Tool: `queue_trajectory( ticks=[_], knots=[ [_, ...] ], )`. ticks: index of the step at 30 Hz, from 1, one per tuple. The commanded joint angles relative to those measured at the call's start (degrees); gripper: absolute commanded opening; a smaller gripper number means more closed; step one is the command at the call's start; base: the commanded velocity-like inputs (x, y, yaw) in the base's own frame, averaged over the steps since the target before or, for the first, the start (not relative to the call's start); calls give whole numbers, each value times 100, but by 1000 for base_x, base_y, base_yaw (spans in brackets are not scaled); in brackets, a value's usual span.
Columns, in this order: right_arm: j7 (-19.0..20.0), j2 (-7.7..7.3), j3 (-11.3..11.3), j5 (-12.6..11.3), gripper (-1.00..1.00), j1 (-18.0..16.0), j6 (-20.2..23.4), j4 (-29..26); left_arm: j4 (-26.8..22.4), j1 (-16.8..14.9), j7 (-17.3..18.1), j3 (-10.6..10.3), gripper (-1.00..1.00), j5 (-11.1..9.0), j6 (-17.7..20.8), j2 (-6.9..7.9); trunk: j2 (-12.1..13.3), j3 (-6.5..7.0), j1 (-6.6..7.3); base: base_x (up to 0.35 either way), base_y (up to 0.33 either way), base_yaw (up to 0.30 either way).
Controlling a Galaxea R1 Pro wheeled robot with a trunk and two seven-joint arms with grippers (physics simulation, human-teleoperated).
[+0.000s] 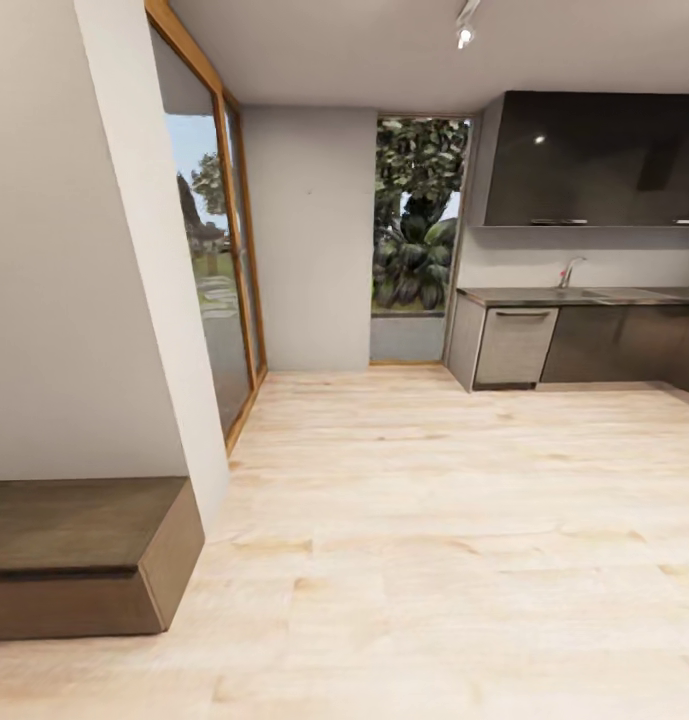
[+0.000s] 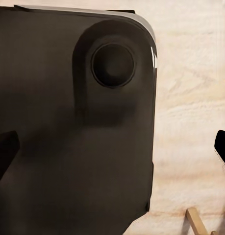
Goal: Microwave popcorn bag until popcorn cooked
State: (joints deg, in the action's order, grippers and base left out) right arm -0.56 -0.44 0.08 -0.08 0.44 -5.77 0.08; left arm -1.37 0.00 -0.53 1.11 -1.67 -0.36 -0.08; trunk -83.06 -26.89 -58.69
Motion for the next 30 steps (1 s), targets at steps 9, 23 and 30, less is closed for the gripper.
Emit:
queue_trajectory(
  ticks=[9, 23, 30],
  knots=[
    [-6, 1, -16, -11, 100, 0, -15, 1, -3, 0, -5, 12, 100, -9, -17, -1, -2, -4, -3, 70, 0, -227],
    [-6, 1, -17, -14, 100, 0, -15, 1, -3, -1, -7, 12, 100, -9, -17, -1, -2, -4, -3, 0, 0, -284],
    [-6, 1, -17, -15, 100, 0, -14, 1, -3, 0, -6, 12, 100, -9, -17, -1, -2, -4, -3, 0, 0, -290]
  ],
)
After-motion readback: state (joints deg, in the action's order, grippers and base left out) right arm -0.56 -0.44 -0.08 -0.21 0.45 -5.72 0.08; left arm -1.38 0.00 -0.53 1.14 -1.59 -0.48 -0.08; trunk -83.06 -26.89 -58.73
